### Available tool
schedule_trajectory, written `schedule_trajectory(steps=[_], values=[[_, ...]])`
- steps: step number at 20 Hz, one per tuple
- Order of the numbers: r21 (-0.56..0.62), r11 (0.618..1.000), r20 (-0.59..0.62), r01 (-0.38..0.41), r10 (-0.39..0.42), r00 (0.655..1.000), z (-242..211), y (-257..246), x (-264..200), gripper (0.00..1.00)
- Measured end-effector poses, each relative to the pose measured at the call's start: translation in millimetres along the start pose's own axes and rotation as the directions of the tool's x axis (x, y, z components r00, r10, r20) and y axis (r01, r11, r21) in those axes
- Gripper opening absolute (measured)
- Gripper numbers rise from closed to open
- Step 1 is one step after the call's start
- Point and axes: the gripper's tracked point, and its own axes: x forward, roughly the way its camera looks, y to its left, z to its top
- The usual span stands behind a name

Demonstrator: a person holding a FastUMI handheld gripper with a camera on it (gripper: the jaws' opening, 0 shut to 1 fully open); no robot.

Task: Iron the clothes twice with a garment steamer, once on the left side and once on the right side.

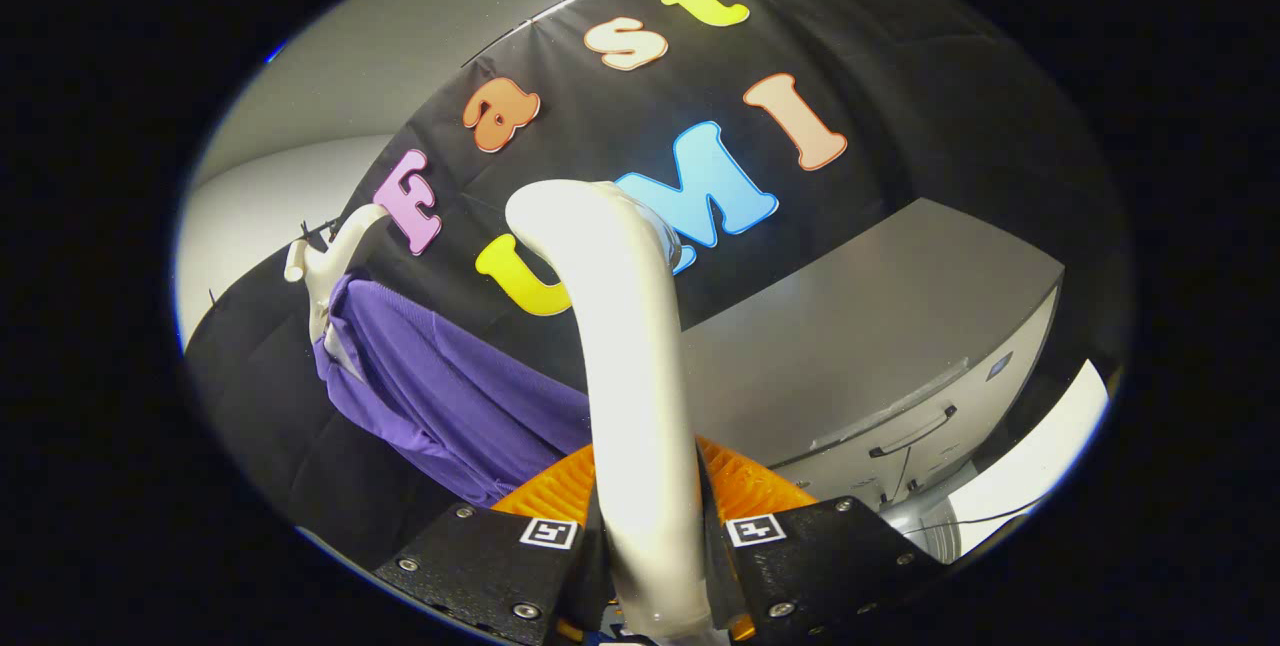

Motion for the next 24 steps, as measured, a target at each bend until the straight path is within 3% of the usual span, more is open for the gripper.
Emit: schedule_trajectory(steps=[9, 16, 20, 24], values=[[-0.154, 0.987, 0.16, 0.038, -0.013, 0.987, -39, 75, -43, 0.4], [-0.389, 0.915, 0.278, 0.108, 0.005, 0.96, -67, 127, -49, 0.4], [-0.423, 0.895, 0.32, 0.14, 0.004, 0.947, -74, 146, -46, 0.4], [-0.426, 0.884, 0.407, 0.192, -0.002, 0.913, -61, 163, -42, 0.39]])
